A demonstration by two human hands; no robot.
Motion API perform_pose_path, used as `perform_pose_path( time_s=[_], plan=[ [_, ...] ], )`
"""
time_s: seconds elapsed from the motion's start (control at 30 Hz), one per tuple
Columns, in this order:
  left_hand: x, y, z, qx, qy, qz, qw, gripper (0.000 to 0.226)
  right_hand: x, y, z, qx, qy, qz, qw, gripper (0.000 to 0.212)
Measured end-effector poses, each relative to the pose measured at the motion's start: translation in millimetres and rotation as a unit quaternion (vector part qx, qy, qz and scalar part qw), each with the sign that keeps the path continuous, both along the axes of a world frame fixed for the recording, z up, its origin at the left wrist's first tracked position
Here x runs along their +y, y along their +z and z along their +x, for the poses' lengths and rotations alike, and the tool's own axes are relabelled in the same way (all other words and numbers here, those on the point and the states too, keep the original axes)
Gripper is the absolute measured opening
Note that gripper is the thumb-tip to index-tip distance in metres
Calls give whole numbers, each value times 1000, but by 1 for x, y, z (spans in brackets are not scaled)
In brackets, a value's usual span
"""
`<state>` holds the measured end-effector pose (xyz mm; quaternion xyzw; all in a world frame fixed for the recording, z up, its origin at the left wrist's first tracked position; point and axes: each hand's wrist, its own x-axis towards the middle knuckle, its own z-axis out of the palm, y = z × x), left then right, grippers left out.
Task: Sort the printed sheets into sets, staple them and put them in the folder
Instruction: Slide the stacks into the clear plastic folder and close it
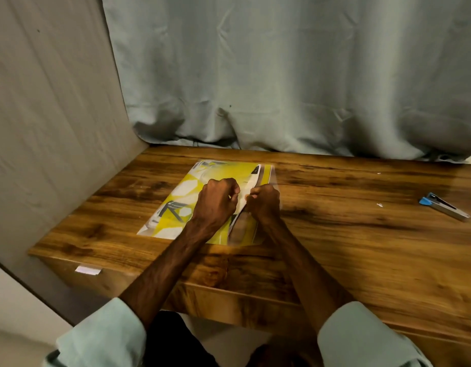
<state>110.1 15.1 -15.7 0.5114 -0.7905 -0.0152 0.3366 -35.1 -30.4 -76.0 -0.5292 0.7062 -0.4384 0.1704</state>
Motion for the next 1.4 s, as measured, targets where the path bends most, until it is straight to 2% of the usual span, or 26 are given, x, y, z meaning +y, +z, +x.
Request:
perform_pose_path(
  time_s=[0.1,0.2,0.37,0.53,0.8,0.87,1.0,1.2,1.4],
  plan=[
    [0,0,3,11,0,-1,1000,8,-2,15,-8,-9,15,-51,999,19],
    [1,0,5,18,-7,-2,1000,7,-15,28,-14,1,55,-23,998,10],
    [-2,-1,10,21,-19,-1,1000,7,-41,20,-17,55,93,52,993,45],
    [-5,-7,11,21,-26,7,999,8,-61,14,-24,105,115,101,983,58],
    [-7,-14,10,12,-42,15,999,9,-81,18,-41,172,166,142,961,52],
    [-7,-13,10,11,-42,12,999,9,-82,21,-40,189,175,158,953,61],
    [-6,-13,10,10,-42,5,999,9,-84,26,-41,181,173,206,946,93],
    [-6,-18,9,10,-43,18,999,10,-82,33,-43,182,171,220,943,95],
    [-7,-21,9,4,-44,27,999,10,-87,29,-47,181,178,194,948,82]
  ],
)
